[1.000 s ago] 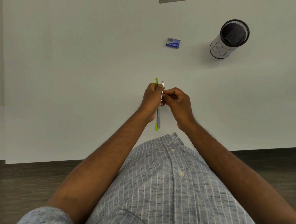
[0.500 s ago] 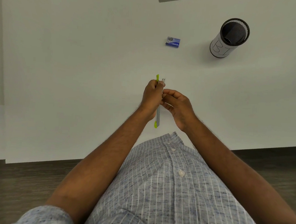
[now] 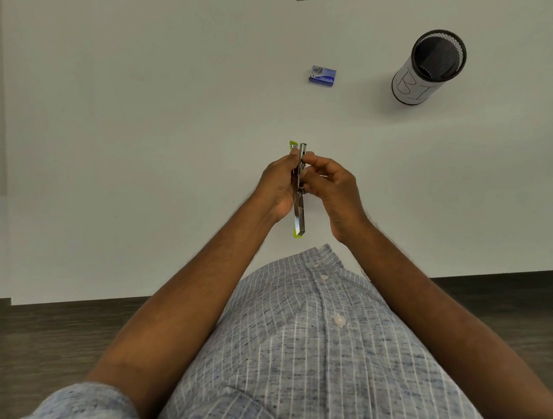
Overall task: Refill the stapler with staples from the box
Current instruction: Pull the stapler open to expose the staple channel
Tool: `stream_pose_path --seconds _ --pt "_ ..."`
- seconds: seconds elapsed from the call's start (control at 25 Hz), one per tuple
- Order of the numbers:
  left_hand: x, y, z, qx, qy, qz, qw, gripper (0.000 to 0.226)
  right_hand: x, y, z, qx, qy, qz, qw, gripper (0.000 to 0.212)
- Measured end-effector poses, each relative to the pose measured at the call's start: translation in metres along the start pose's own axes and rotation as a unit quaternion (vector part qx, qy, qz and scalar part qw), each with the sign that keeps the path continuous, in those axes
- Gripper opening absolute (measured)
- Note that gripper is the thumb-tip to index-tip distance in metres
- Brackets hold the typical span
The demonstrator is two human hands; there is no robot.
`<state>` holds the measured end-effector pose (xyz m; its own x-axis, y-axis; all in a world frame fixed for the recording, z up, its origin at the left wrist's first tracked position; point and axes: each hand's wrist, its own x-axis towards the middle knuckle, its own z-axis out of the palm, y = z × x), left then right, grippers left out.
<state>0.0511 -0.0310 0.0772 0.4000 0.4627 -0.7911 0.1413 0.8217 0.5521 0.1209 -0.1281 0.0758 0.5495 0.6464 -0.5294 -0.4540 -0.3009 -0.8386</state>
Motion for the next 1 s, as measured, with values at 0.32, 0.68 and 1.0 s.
stream_pose_path --seconds 0.32,0.68,1.0 --pt "-0.002 -0.009 -0.001 0.168 0.007 0.101 0.981 0.018 0.004 0.005 -0.001 0.045 0.02 0.052 0.997 0.042" --pt "-0.001 -0.013 0.003 0.338 0.074 0.228 0.91 0.022 0.009 0.008 -0.004 0.177 -0.014 0.113 0.978 0.046" --pt "0.003 -0.012 0.0 0.379 0.088 0.258 0.884 0.021 0.008 0.013 -0.002 0.096 -0.001 0.094 0.991 0.031"
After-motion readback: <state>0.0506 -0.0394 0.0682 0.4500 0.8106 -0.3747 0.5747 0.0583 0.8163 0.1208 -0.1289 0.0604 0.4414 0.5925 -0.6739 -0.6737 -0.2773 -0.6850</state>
